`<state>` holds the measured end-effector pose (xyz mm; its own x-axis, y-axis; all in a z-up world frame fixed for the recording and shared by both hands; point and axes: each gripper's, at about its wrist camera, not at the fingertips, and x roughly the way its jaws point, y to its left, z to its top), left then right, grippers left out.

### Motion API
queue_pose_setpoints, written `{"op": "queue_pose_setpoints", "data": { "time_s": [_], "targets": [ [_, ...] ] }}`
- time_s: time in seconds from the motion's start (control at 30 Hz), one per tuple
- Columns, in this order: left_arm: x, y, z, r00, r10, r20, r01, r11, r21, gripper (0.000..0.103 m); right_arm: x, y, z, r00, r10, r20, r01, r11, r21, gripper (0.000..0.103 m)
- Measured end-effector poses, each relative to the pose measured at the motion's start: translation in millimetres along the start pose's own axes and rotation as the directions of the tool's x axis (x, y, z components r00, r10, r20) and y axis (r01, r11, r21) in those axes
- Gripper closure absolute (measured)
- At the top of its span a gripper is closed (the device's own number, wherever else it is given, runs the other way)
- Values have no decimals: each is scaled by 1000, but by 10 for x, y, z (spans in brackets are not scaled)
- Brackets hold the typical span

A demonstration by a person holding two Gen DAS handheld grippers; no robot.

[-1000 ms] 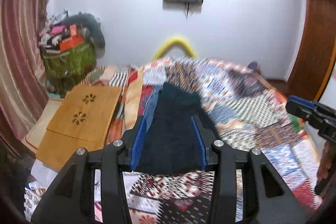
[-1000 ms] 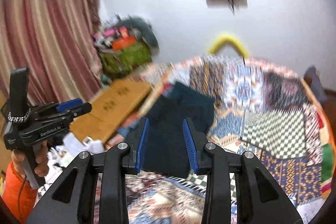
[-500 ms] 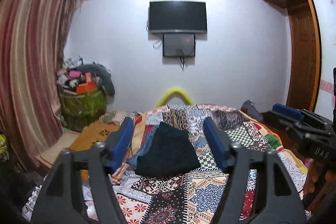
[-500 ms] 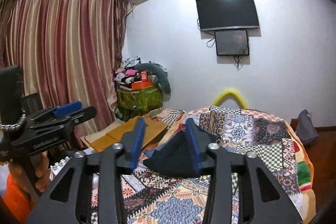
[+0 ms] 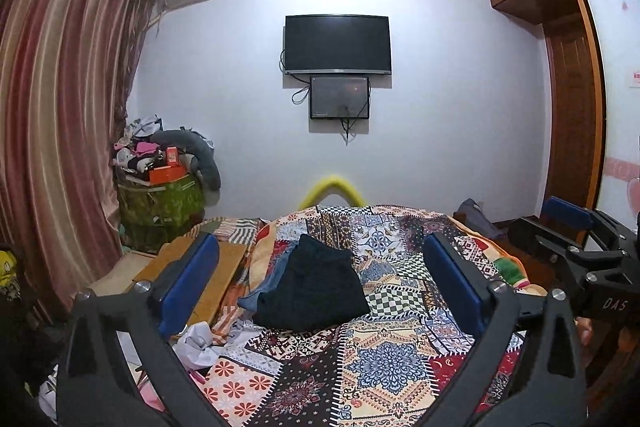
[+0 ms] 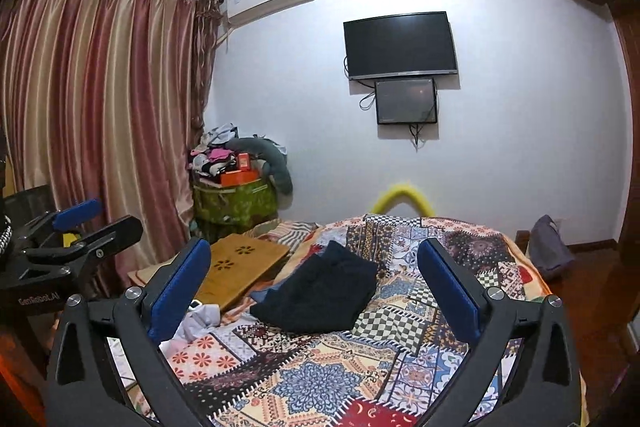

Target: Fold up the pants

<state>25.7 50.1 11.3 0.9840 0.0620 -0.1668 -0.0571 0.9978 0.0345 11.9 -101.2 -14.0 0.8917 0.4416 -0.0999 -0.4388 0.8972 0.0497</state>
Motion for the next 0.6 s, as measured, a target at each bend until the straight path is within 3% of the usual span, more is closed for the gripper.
{"op": "queue_pose_setpoints", "data": {
  "time_s": [0.6],
  "targets": [
    [29,7,-75,1000,-19,-4,19,1000,-14,0,-5,40,-109,999,-19,-31,18,1000,-9,0]
  ]
}}
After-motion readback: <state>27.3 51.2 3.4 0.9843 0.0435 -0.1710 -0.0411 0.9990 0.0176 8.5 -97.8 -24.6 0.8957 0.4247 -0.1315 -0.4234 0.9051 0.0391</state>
